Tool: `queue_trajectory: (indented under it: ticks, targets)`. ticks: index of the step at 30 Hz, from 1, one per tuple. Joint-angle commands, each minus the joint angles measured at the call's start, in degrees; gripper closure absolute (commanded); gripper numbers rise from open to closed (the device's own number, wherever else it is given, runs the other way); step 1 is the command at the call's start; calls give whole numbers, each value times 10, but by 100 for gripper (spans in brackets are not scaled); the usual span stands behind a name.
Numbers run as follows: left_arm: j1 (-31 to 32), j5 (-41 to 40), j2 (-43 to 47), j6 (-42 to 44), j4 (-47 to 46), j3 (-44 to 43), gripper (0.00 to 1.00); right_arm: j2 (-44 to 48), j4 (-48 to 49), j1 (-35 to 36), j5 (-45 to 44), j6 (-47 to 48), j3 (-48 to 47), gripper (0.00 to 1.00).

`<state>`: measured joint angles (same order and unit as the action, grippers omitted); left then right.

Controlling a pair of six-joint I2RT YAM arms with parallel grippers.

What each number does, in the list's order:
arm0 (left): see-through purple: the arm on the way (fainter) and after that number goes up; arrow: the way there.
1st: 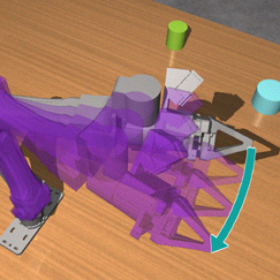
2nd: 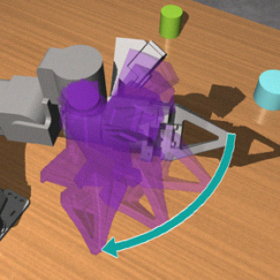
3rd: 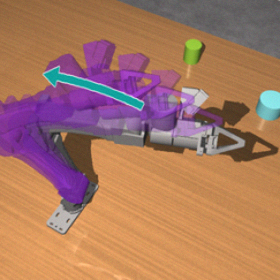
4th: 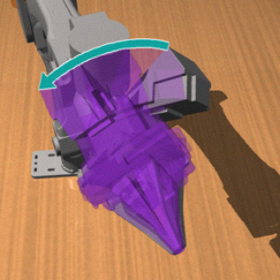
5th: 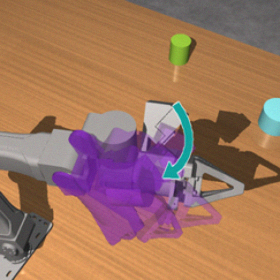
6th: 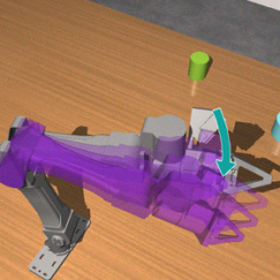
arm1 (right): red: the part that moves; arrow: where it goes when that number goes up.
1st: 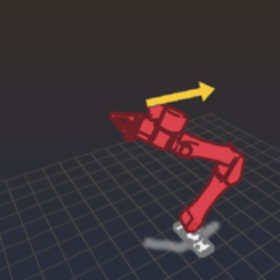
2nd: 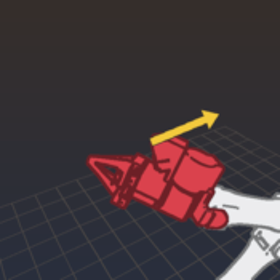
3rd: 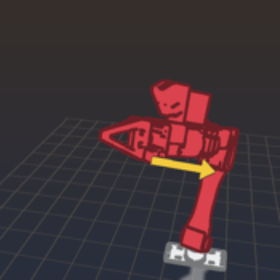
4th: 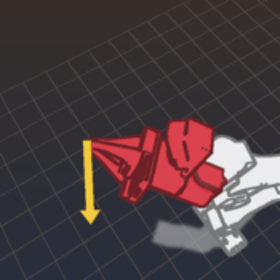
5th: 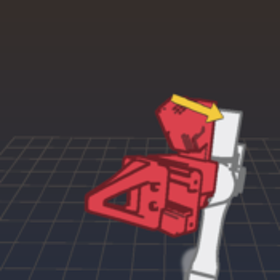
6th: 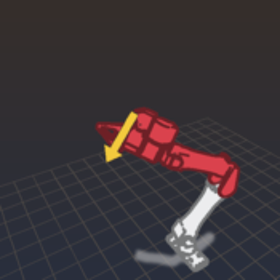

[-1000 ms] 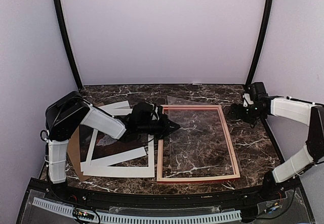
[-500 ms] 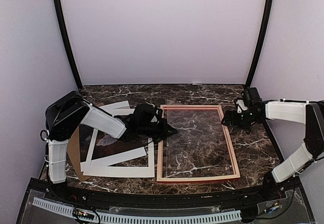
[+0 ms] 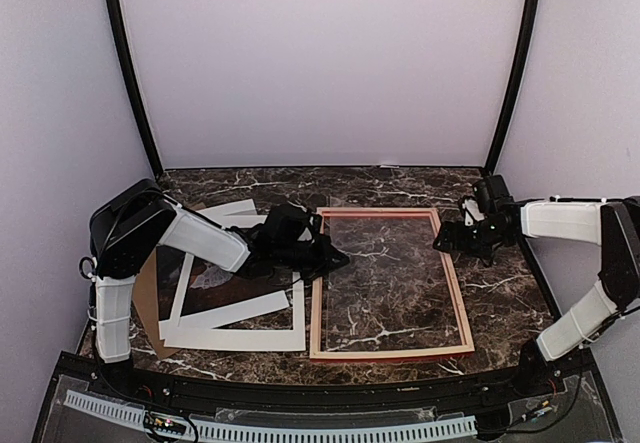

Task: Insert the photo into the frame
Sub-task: Place the glass panel in the frame body.

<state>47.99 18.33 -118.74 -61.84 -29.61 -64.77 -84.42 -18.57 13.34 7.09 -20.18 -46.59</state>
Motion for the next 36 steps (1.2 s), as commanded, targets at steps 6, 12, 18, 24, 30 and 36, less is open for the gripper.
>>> queue_trajectory:
  ticks: [6, 12, 18, 24, 30, 36]
  targets:
    - [-6, -17, 17, 14, 21, -11, 100, -6, 19, 7, 8, 4, 6, 6]
    - [-7, -21, 17, 7, 17, -6, 100, -6, 17, 8, 8, 4, 3, 7]
    - [-8, -20, 17, 9, 23, -8, 100, -8, 19, 8, 8, 4, 3, 7]
    - [-10, -21, 17, 14, 28, -9, 100, -8, 15, 8, 2, 6, 0, 7]
    - [-12, -22, 16, 18, 32, -9, 100, -9, 14, 8, -1, 7, -3, 7]
    - [-14, -20, 17, 20, 35, -11, 100, -12, 13, 8, -2, 7, -4, 7]
